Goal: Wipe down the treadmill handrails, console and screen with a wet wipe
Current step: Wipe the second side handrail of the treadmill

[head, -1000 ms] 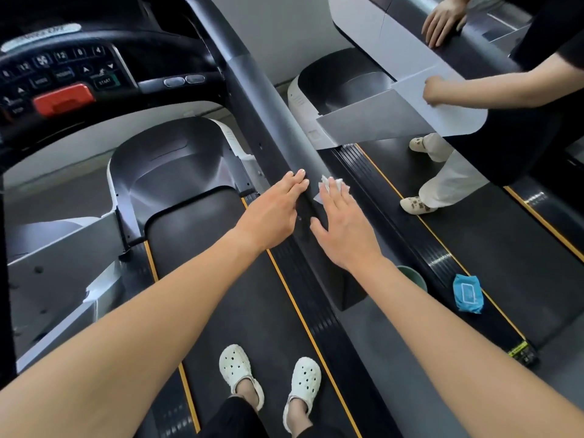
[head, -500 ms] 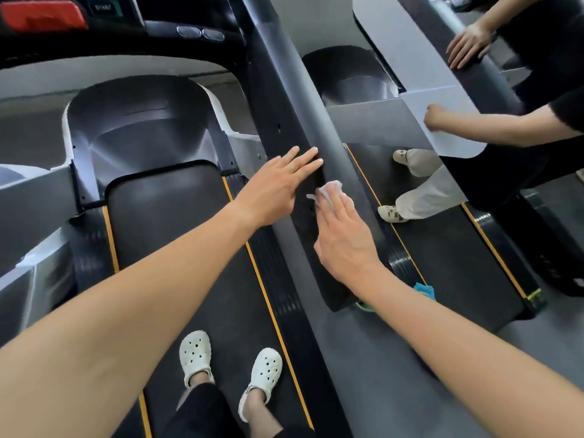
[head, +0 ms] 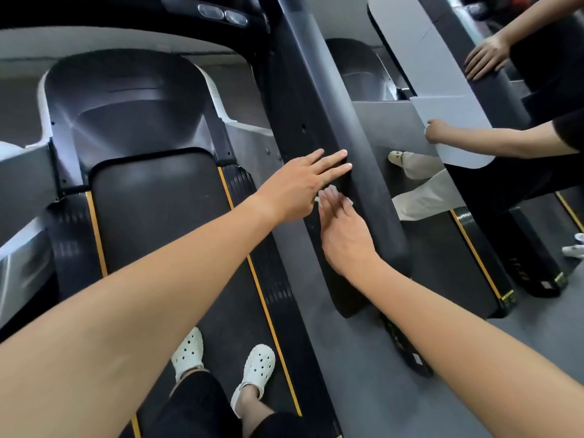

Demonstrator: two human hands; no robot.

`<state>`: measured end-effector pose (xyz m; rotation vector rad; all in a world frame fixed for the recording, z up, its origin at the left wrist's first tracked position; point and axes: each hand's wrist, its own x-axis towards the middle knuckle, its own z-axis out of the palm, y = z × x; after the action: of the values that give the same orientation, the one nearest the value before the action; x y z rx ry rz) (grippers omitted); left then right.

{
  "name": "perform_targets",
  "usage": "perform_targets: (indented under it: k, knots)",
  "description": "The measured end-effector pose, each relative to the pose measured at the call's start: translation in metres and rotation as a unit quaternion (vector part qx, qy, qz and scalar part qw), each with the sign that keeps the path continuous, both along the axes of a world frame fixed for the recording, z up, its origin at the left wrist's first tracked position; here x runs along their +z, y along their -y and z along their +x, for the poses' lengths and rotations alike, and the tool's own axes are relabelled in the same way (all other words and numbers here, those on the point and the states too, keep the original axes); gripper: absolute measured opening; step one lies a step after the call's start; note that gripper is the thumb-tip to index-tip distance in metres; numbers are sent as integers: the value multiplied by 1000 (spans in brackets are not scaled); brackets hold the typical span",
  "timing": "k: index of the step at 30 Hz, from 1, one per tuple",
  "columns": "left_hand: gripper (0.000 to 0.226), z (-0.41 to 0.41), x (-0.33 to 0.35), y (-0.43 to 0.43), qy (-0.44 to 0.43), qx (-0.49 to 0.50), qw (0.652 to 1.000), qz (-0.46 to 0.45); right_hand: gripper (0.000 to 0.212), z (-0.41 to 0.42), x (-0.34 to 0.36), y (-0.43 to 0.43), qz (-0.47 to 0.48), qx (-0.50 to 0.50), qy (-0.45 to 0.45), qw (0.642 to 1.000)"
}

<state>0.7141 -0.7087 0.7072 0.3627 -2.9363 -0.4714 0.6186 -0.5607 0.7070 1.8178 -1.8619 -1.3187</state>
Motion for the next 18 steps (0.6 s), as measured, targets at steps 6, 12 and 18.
perform_targets:
  k: [6,12,18]
  knots:
    - [97,-2,-13,7,-23,-14,1000,-8,70,12,-49,-17,102,51,-45,992]
    - [96,-5,-20,10,-43,-19,999,-13,67,11,-54,-24,152,56,-46,986]
    - [94,-3,-7,4,-44,-8,999,13,74,0,-8,-1,17,27,-8,999]
